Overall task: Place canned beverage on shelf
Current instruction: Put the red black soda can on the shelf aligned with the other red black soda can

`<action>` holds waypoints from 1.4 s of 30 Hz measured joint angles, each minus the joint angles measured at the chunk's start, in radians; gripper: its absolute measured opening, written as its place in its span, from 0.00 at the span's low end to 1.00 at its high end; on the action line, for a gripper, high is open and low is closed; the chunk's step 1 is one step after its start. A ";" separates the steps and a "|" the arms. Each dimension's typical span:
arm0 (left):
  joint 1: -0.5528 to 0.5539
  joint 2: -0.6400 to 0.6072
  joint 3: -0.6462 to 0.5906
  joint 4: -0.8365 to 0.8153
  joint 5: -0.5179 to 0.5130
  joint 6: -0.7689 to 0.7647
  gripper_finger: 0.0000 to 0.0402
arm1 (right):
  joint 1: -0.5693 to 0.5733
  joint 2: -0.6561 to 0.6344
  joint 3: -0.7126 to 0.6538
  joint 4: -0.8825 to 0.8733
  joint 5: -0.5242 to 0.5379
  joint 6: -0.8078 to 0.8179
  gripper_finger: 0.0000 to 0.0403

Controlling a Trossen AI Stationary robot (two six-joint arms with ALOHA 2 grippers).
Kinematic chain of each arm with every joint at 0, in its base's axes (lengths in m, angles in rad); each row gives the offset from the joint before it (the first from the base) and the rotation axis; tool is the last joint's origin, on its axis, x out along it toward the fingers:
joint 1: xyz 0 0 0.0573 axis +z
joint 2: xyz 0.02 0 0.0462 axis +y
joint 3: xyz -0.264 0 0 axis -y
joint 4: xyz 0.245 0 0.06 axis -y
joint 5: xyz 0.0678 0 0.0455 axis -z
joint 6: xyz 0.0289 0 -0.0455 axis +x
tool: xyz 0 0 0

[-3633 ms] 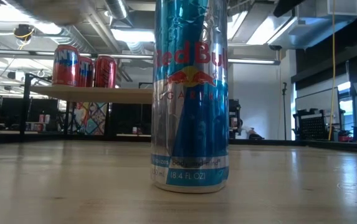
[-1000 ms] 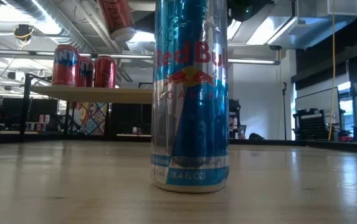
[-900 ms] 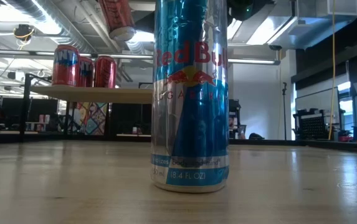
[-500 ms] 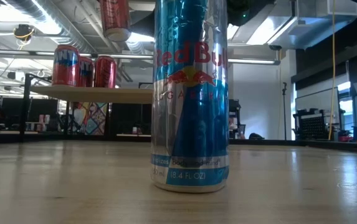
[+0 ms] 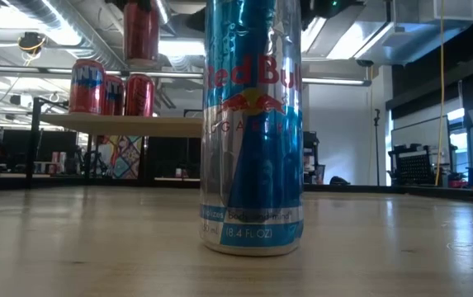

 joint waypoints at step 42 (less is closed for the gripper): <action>0.300 -0.010 -0.347 0.166 0.056 0.237 0.82 | -0.004 -0.073 -0.002 -0.198 0.055 -0.025 0.05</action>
